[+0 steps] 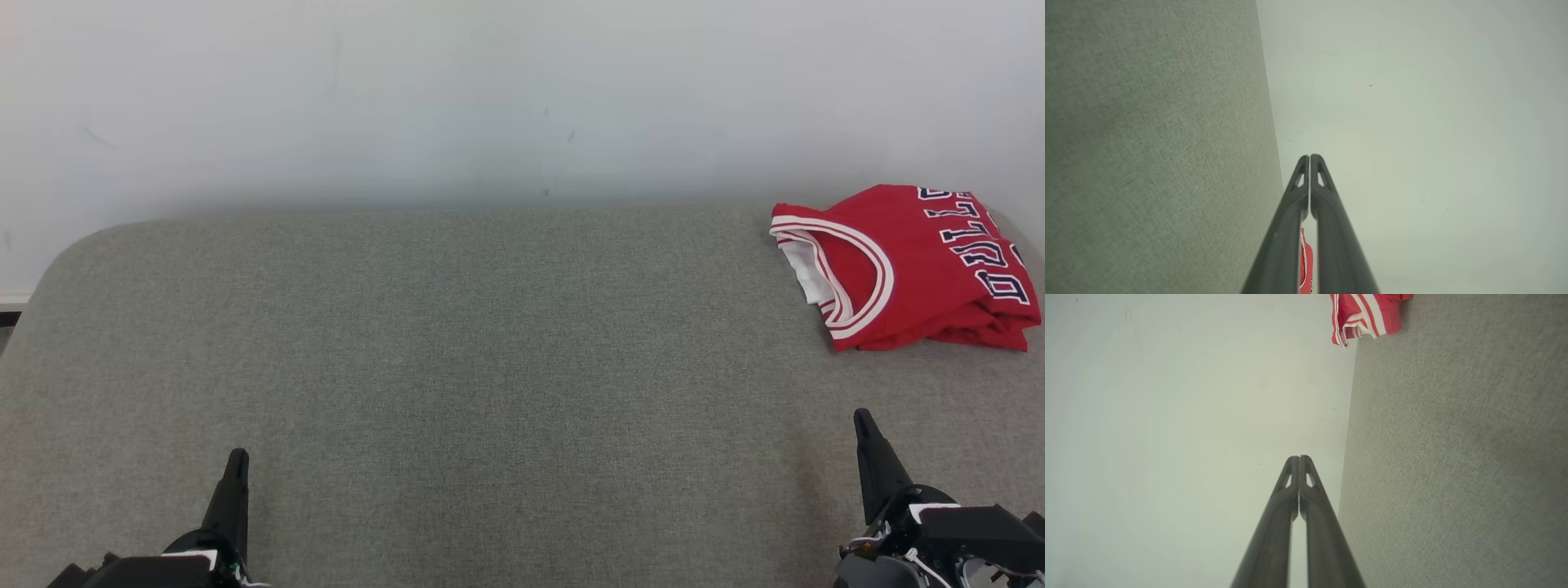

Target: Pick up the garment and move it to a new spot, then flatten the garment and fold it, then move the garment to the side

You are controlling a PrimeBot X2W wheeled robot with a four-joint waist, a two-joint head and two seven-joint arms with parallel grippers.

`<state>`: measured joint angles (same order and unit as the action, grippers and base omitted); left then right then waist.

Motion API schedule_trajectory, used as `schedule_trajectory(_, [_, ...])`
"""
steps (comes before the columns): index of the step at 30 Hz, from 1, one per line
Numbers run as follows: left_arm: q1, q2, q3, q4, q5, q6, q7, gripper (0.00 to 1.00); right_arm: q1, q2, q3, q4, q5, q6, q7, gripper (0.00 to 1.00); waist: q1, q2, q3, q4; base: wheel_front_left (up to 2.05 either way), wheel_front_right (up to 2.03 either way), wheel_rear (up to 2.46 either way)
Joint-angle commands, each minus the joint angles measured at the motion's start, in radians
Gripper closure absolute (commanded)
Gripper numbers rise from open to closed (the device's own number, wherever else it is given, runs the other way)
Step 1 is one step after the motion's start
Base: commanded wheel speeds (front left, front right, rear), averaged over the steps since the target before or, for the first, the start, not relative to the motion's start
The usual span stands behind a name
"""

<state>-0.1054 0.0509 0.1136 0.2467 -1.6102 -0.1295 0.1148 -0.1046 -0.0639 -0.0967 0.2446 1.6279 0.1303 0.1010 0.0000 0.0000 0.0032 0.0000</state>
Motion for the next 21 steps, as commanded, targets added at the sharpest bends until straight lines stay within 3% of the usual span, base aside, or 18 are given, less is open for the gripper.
schedule_trajectory(1, [-0.009, -0.002, 0.003, 0.000, -0.005, -0.003, 0.001, 1.00, -0.006, 0.003, -0.002, 0.001, -0.003, 0.001, 0.002, 1.00, 0.0000, 0.0000, 0.000, 0.000, 0.00, 0.00, 0.00])
schedule_trajectory(21, [-0.008, -0.002, 0.002, 0.000, -0.005, -0.003, 0.001, 1.00, -0.007, 0.006, -0.006, 0.001, -0.008, 0.001, 0.005, 1.00, 0.0000, 0.0000, 0.000, 0.000, 0.00, 0.00, 0.00])
